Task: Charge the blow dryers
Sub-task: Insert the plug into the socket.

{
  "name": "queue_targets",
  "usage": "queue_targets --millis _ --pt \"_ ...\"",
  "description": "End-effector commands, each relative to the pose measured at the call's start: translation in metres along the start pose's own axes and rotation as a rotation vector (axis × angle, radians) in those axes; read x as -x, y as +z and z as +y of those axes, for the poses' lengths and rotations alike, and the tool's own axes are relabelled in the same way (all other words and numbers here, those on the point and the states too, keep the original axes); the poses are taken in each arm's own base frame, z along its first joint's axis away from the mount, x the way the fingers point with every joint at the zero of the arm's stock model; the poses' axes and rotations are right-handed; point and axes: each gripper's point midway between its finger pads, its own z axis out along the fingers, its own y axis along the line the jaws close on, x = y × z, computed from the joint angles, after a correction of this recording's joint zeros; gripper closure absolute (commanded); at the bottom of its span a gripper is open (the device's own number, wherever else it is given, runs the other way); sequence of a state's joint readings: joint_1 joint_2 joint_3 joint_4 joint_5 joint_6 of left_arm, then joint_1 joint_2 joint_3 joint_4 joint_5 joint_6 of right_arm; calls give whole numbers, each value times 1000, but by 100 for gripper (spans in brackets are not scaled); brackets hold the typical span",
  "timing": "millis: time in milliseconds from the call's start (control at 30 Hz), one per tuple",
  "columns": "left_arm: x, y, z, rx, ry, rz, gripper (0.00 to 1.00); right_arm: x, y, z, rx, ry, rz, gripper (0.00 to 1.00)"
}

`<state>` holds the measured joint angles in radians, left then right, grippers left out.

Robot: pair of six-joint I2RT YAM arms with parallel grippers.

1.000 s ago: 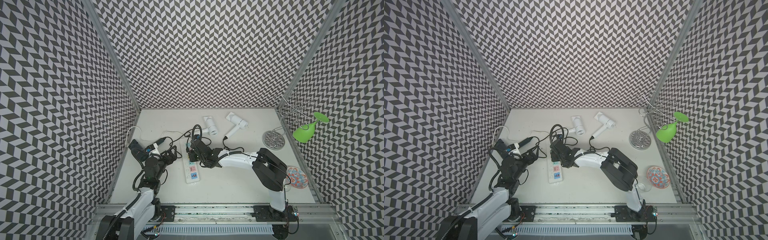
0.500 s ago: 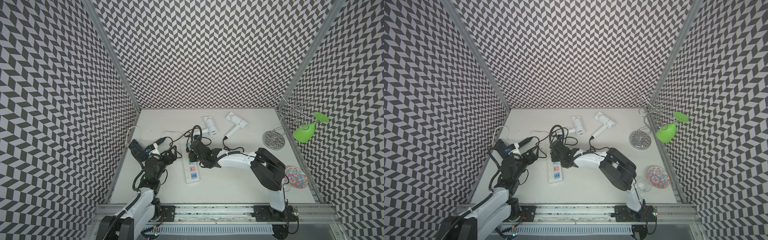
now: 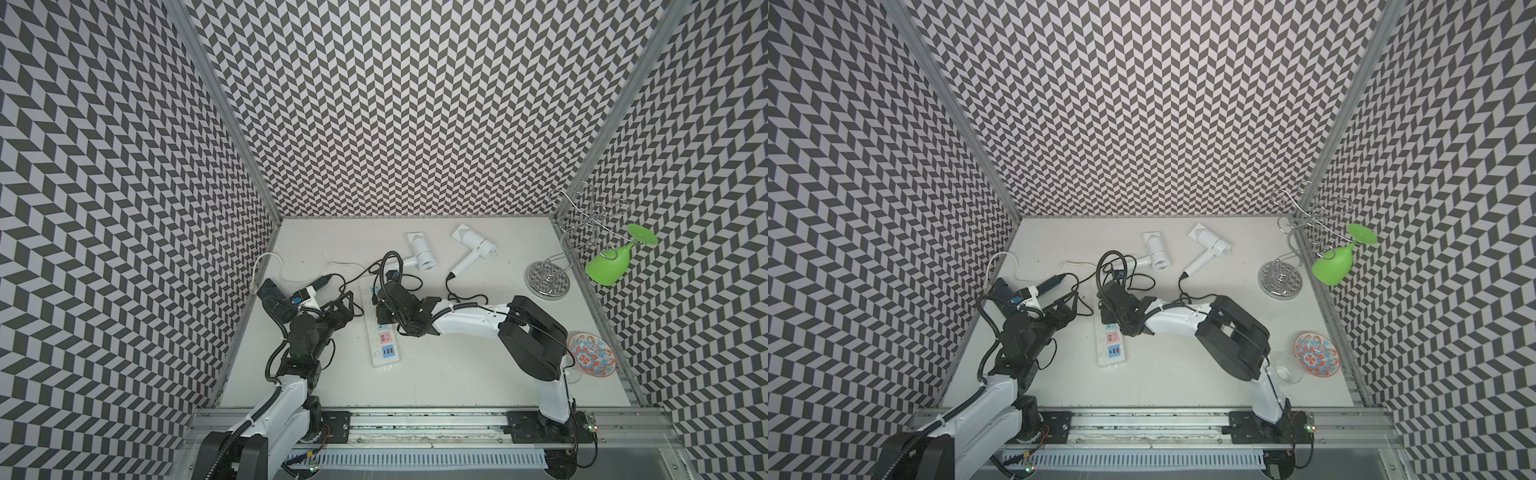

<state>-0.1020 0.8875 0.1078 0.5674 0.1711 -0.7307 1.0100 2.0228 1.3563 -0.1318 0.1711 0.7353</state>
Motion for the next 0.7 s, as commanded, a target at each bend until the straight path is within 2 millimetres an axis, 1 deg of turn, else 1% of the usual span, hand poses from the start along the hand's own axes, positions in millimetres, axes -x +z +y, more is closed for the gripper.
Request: queue_targets --millis 0,467,667 --pt "3 -2 -1 -12 6 -18 8 -8 7 -3 -57 -10 -1 100" --pt "5 -3 2 9 10 -28 8 -13 7 0 -282 -151 -61 100" --pt "5 -4 22 85 -35 -41 7 -12 5 0 -327 -185 -76 100"
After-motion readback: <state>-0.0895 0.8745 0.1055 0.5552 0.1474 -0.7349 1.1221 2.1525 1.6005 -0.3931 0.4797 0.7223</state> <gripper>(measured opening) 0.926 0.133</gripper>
